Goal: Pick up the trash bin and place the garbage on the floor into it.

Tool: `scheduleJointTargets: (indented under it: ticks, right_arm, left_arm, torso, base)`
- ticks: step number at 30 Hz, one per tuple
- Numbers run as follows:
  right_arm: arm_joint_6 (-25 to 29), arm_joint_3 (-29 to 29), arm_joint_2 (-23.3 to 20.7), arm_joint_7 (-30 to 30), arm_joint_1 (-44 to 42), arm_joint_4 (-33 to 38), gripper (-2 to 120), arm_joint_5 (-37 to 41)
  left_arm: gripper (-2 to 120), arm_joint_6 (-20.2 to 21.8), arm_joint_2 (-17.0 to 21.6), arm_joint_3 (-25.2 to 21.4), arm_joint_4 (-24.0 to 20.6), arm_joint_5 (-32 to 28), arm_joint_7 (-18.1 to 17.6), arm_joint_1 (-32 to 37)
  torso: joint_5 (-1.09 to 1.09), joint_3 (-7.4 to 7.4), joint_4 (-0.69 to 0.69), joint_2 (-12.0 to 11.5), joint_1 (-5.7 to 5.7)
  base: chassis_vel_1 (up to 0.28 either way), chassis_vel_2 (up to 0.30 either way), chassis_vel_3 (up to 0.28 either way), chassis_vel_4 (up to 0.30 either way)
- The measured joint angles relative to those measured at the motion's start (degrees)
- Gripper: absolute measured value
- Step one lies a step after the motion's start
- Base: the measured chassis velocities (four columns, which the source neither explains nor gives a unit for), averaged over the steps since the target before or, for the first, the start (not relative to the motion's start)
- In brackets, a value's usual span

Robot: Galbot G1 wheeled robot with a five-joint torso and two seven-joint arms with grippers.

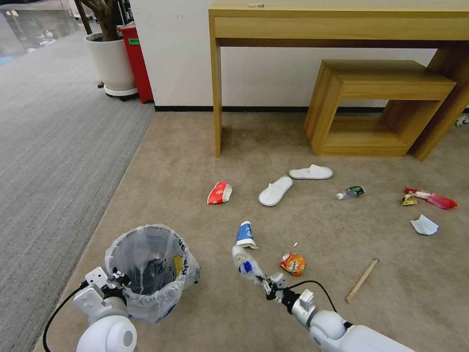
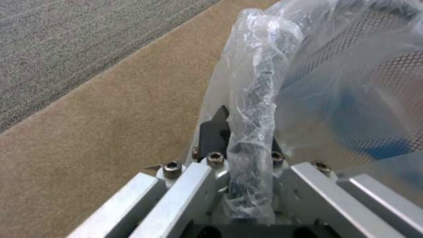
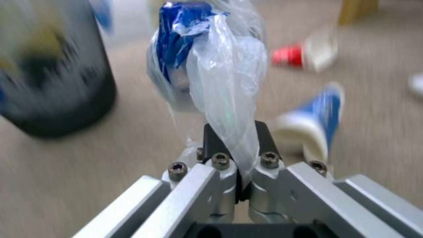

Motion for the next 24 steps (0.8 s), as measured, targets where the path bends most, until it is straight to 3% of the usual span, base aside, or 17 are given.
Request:
scheduleJointTargets:
  ticks: [6,9,13,19,24]
  right_arm:
    - [2.5,3.8,-3.6,-6.6,-0.2,8.7,0,4.5]
    - [2.7,4.2,-4.3,-7.7,0.1,10.8,0,5.6]
    - [2.6,4.0,-6.4,-10.4,2.2,18.6,0,9.2]
    - [1.7,-1.6,-8.0,-11.6,9.0,24.6,0,10.9]
    - [1.5,-11.5,-7.8,-11.6,17.8,25.7,0,11.8]
  left_arm:
    - [0,-0.2,-0.2,0.4,0.3,0.4,0.2,-0.1]
    - [0,-0.2,-0.2,0.4,0.4,0.5,0.2,-0.1]
    - [0,-0.2,-0.6,0.7,0.5,1.0,0.3,-0.2]
    - [0,0.0,-1.1,1.2,0.3,1.5,0.3,-0.2]
    - [0,1.0,-1.8,1.8,-1.1,1.7,0.3,0.2]
  torso:
    - [0.01,0.0,0.0,0.0,0.0]
    - [0.01,0.0,0.0,0.0,0.0]
    - [0.0,0.0,0.0,0.0,0.0]
    - [-0.01,0.0,-0.01,0.0,0.0]
    - [-0.04,0.02,0.0,0.0,0.0]
  base:
    - [0.0,0.0,0.0,0.0]
    - [0.0,0.0,0.0,0.0]
    - [0.0,0.0,0.0,0.0]
    - [0.0,0.0,0.0,0.0]
    - [0.0,0.0,0.0,0.0]
